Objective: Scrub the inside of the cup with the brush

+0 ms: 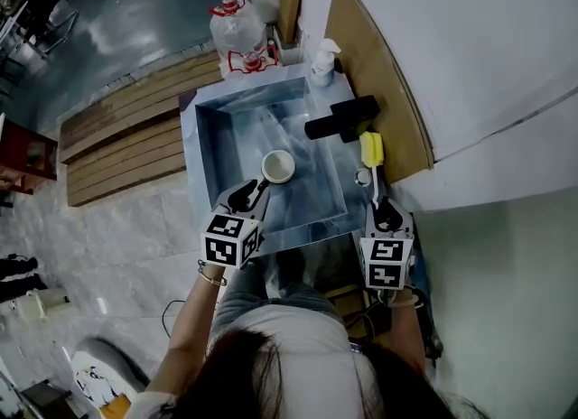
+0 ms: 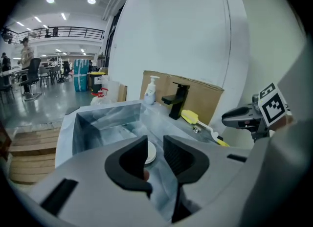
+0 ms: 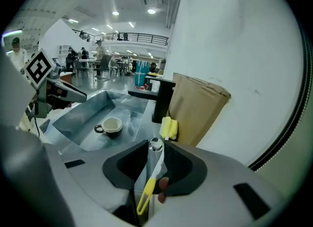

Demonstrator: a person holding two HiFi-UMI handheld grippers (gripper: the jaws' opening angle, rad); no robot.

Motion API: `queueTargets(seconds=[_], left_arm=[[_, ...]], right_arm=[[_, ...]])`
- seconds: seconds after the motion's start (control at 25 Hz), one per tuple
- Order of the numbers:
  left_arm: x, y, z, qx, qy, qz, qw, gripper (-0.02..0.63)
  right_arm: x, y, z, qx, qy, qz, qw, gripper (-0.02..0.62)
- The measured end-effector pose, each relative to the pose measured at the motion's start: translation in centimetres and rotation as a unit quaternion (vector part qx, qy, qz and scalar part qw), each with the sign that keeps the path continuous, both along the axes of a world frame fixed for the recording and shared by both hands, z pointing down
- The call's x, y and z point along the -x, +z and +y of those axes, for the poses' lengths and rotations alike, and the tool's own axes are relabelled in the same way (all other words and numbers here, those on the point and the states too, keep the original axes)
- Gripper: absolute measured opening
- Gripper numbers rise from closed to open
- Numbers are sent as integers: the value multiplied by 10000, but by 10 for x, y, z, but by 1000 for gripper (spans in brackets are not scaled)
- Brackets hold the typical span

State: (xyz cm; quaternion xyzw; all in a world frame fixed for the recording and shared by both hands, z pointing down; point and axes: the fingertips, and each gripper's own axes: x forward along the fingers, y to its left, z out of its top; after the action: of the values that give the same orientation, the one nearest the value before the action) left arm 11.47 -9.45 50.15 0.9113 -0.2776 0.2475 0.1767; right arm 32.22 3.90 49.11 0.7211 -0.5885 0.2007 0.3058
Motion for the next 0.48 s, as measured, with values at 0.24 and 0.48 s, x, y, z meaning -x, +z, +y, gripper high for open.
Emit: queueTargets(seconds=[0.24, 0.48], left_arm=[[1, 24, -8, -29, 68, -330, 9994, 117], [0, 53, -13, 200, 258, -612, 9976, 133]], right_arm=[[-5, 23, 0, 146, 307, -263, 9991, 121], [-14, 46, 2, 382, 542, -188, 9976, 121]])
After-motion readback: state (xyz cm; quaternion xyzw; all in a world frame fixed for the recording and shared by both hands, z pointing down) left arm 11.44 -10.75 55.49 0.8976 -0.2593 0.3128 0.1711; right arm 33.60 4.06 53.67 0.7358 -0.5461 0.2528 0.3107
